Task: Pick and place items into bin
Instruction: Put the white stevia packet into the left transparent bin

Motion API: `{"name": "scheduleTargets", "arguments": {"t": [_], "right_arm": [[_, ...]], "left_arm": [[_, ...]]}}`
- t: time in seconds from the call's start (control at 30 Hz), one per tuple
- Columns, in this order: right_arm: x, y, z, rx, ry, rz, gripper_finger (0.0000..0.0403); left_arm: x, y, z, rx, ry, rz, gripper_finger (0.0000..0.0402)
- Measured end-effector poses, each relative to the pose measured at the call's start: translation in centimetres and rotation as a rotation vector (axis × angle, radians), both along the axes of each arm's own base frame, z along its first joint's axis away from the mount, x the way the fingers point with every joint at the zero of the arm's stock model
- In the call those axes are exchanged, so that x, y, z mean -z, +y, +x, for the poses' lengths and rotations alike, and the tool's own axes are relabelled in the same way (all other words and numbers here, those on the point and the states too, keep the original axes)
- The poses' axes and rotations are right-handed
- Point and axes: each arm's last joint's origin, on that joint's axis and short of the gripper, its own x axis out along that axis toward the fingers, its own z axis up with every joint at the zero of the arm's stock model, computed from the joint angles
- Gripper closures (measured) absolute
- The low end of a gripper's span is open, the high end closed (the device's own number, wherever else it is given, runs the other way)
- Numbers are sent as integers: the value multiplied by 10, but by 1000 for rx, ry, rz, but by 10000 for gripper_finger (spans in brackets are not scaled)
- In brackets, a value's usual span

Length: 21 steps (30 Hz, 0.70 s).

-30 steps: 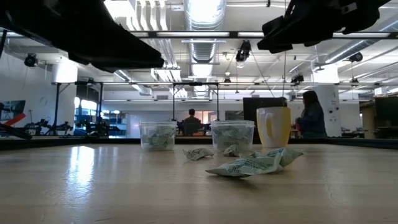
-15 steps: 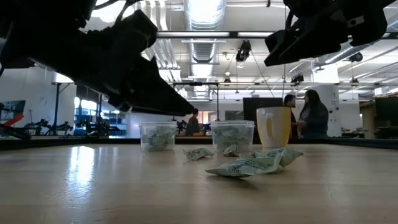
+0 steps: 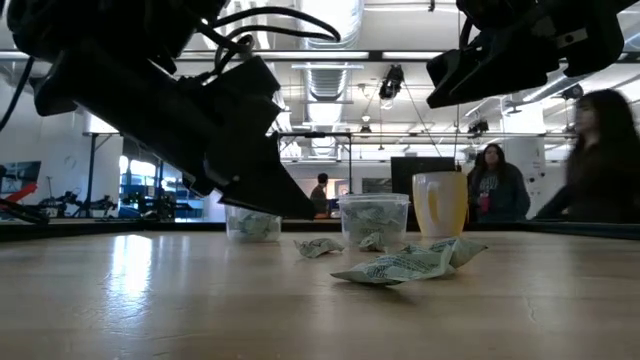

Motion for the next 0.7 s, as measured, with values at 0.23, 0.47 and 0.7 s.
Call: {"name": "scheduleTargets", "arguments": {"t": [0.23,0.47,0.7], "right_arm": [[0,0,0,2,-1,4,264],[0,0,0,3,1,7,264],[0,0,0,2,1,5,268]], "left_arm": [[8,6,2,-3,17,-70,258],[13,8,7,-19,19,-91,258],[17,7,8,-6,37,-99,263]]}}
